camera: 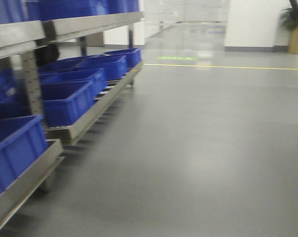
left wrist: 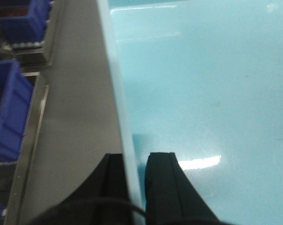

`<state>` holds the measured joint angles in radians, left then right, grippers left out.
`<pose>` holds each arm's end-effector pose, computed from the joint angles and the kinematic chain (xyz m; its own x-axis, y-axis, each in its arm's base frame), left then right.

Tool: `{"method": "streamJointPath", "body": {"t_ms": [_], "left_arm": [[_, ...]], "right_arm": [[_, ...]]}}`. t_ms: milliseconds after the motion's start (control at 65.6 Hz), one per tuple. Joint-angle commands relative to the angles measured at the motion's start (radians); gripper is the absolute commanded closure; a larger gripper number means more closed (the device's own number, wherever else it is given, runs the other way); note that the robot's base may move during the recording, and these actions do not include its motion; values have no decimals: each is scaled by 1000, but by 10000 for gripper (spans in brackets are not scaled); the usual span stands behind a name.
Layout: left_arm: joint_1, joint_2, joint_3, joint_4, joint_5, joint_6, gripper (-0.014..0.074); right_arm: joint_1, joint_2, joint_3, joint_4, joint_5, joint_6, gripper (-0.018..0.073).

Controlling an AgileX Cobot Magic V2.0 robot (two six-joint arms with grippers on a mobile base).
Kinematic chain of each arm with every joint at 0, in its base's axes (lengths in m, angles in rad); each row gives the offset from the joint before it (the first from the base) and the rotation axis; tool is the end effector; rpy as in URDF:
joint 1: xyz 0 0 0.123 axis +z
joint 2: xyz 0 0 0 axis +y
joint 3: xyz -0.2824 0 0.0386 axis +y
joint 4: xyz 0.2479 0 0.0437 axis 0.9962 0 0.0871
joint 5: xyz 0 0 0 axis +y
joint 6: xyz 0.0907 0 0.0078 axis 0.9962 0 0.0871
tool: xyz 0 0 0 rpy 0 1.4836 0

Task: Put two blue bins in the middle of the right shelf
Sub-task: 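Drive across the floor carrying the teal bin in both grippers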

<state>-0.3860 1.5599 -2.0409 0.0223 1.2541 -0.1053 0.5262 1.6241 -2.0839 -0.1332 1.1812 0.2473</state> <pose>0.2837 -0.1132 0.5015 -0.6194 0.1457 -0.7715 0.3019 0.9513 -0.0626 0.2903 0.1557 0.4987 -0.5809 -0.1134 -0.8060 -0.3052 0.9484 0.0865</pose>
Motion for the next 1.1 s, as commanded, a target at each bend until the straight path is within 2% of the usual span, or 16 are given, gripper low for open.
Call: {"method": "streamJointPath", "body": {"t_ms": [0, 1083], "left_arm": [[-16, -15, -13, -81, -33, 14, 707], [-16, -15, -13, -81, -33, 14, 707]], "right_arm": [[4, -8, -13, 22, -69, -16, 713], [4, -8, -13, 22, -69, -16, 713]]}}
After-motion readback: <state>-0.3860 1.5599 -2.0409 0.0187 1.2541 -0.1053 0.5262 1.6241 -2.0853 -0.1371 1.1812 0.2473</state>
